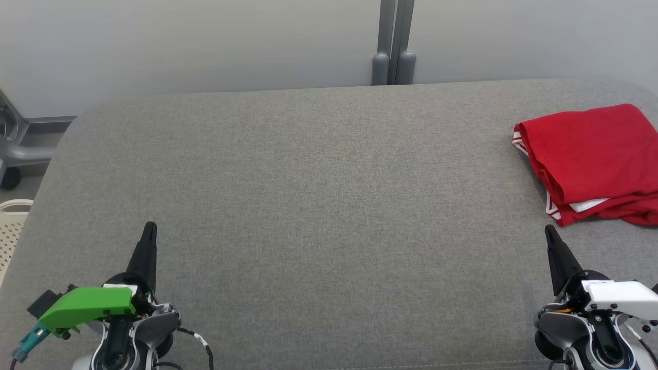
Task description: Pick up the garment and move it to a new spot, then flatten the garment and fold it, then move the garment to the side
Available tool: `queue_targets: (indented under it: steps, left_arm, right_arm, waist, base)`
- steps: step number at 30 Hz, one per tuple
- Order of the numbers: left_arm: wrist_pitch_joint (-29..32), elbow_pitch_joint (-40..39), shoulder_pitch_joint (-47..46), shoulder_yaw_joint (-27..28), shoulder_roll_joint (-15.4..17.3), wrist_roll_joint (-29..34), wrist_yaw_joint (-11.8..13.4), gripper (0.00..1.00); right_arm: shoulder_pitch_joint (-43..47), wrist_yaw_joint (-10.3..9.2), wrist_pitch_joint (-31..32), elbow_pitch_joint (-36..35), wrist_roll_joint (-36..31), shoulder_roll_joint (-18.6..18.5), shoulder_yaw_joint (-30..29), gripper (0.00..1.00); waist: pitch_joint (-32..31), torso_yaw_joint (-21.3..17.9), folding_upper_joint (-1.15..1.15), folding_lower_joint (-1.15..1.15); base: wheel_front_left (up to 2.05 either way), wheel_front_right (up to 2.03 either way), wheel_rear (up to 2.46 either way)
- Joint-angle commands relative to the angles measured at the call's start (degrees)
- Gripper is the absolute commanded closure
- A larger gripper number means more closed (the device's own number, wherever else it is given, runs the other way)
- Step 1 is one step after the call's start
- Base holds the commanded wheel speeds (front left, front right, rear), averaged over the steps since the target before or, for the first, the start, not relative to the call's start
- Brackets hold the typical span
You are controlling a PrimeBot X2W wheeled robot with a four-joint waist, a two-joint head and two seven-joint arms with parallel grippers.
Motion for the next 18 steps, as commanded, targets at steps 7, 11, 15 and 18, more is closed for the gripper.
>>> queue_targets:
  steps: [7, 11, 15, 18]
  left_arm:
    - [0.1, -0.1, -0.7, 0.1, 0.0, 0.0, -0.3, 1.00]
    - [0.1, -0.1, -0.7, 0.1, 0.0, 0.0, -0.3, 1.00]
    - [0.1, -0.1, -0.7, 0.1, 0.0, 0.0, -0.3, 1.00]
    - [0.1, -0.1, -0.7, 0.1, 0.0, 0.0, -0.3, 1.00]
  right_arm:
    - [-0.3, 0.02, 0.4, -0.2, 0.4, -0.2, -0.1, 1.00]
    - [-0.3, 0.02, 0.4, -0.2, 0.4, -0.2, -0.1, 1.00]
    - [-0.3, 0.02, 0.4, -0.2, 0.4, -0.2, -0.1, 1.00]
    - [-0.3, 0.02, 0.4, -0.2, 0.4, -0.2, -0.1, 1.00]
  waist:
    - [0.0, 0.0, 0.00, 0.00]
    - [0.0, 0.0, 0.00, 0.00]
    - [0.0, 0.0, 0.00, 0.00]
    - [0.0, 0.0, 0.00, 0.00]
  base:
    - [0.00, 0.00, 0.00]
    - [0.00, 0.00, 0.00]
    - [0.00, 0.00, 0.00]
    - [0.00, 0.00, 0.00]
